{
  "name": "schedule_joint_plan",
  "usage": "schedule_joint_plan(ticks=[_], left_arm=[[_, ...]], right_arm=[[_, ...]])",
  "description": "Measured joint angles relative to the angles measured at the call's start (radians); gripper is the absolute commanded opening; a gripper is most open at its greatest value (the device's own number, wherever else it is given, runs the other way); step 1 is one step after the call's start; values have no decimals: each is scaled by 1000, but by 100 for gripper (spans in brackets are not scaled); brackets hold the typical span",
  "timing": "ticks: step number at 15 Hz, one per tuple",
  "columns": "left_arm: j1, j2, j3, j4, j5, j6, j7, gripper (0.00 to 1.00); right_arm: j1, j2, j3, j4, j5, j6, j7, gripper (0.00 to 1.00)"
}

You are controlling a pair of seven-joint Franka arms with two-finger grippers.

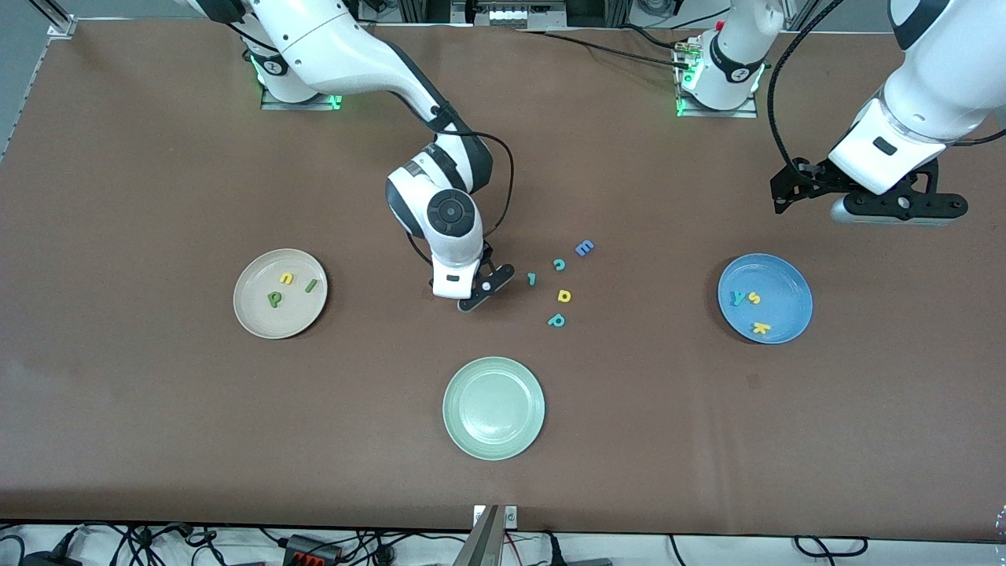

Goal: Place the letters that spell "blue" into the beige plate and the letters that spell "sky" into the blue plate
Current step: 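Grasp the orange e with the right gripper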

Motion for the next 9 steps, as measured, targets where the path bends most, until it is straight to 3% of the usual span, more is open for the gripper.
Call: schedule_joint_plan(ticks=[9], left_arm=[[0,0,0,0,0,0,0,100]], right_arm=[[0,31,0,1,46,50,3,51]])
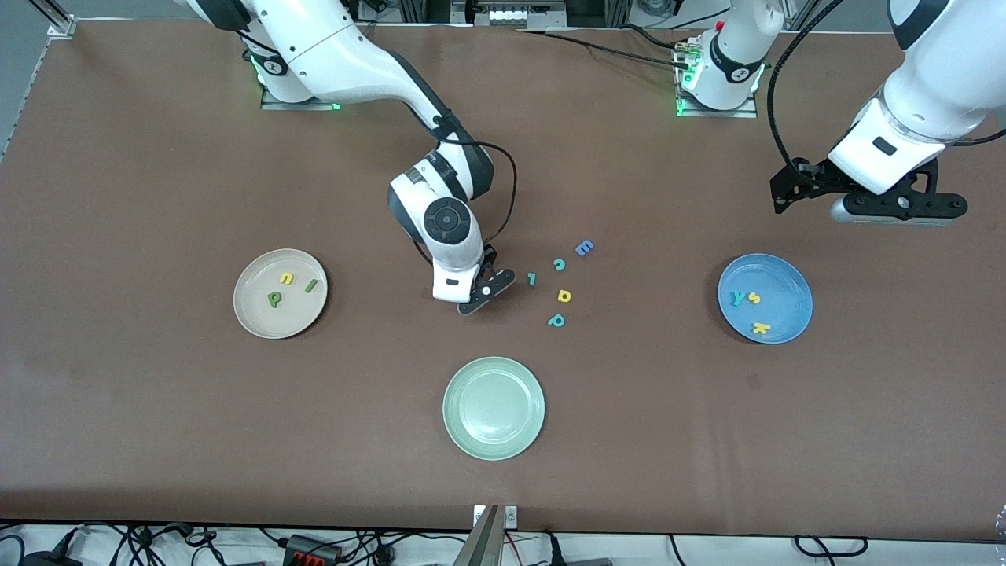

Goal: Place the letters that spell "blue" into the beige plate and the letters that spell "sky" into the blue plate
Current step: 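Grasp the orange e with the right gripper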

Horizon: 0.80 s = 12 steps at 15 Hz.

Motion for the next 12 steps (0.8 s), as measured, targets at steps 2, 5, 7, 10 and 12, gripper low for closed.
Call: schedule_joint_plan(ticks=[2,5,7,10,12], left_arm=[[0,0,0,0,0,0,0,100],[0,0,0,0,0,0,0,100],[0,0,0,0,0,0,0,100],[0,0,0,0,0,0,0,100],[0,0,0,0,0,0,0,100]], right_arm=[[0,3,0,0,0,0,0,49],[0,4,0,0,0,3,0,43],[0,4,0,0,0,10,0,41],[0,5,0,0,0,14,0,37],[0,5,0,0,0,15,0,37]])
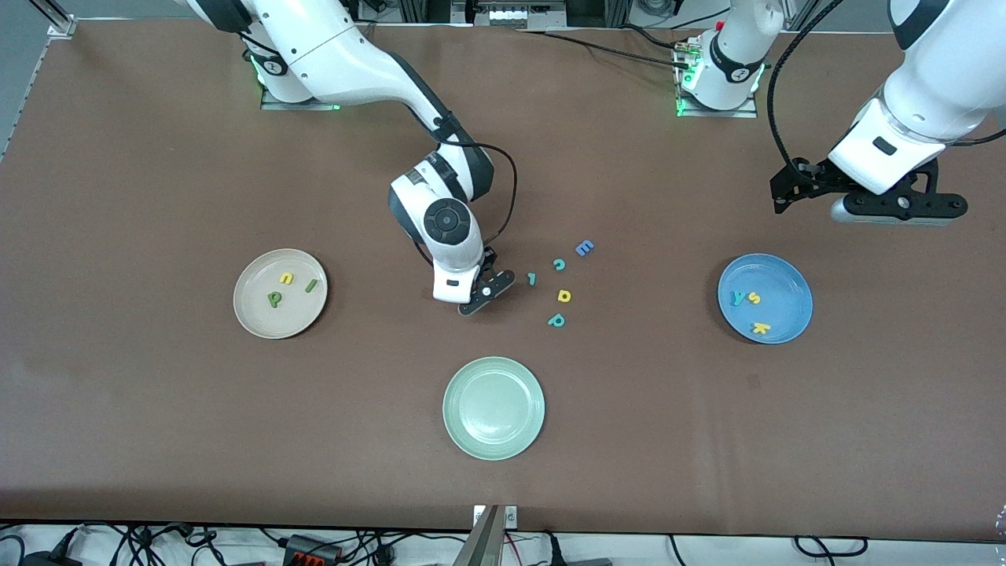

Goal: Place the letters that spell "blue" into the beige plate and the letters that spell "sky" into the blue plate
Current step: 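Grasp the orange e with the right gripper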

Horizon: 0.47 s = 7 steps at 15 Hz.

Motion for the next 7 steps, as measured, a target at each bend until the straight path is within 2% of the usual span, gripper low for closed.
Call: schedule_joint_plan(ticks=[3,7], left_arm=[[0,0,0,0,0,0,0,100],[0,0,0,0,0,0,0,100]], right_arm=[[0,1,0,0,0,0,0,32],[0,2,-1,0,0,1,-1,17]])
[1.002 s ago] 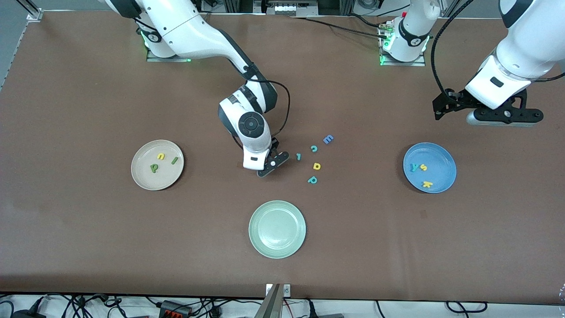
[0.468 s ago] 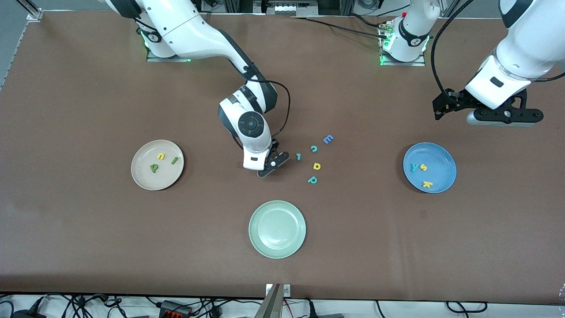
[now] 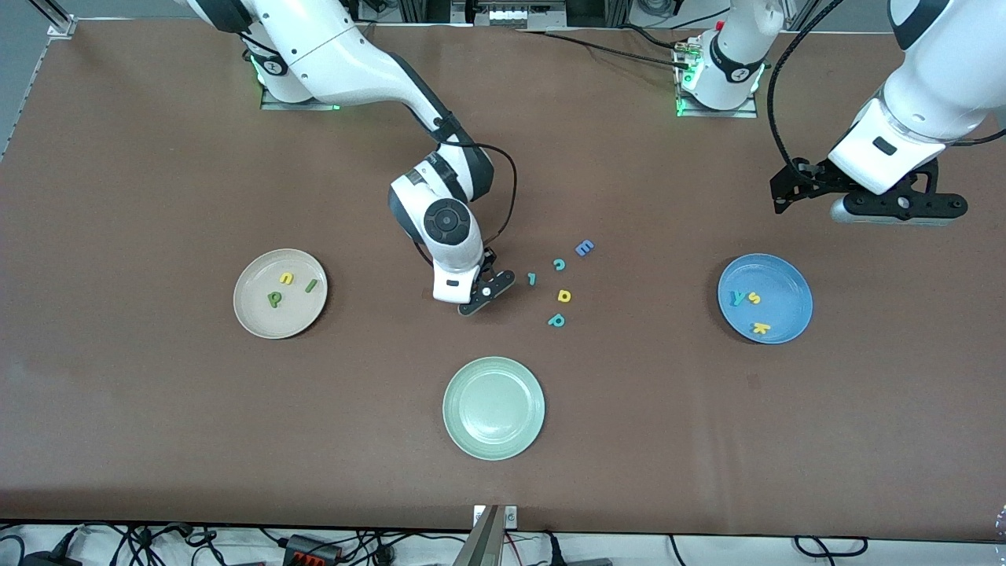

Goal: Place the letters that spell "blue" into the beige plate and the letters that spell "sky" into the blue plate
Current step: 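Grasp the orange e with the right gripper, then carry the orange e to the beige plate and release it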

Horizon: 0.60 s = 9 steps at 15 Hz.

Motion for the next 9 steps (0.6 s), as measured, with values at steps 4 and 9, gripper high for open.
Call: schedule_joint_plan(ticks=[4,9], left_arm=[[0,0,0,0,0,0,0,100],[0,0,0,0,0,0,0,100]], right_arm=[[-3,0,-8,5,0,2,1,13],[-66,-61,-37,30,0,-91,61,13]])
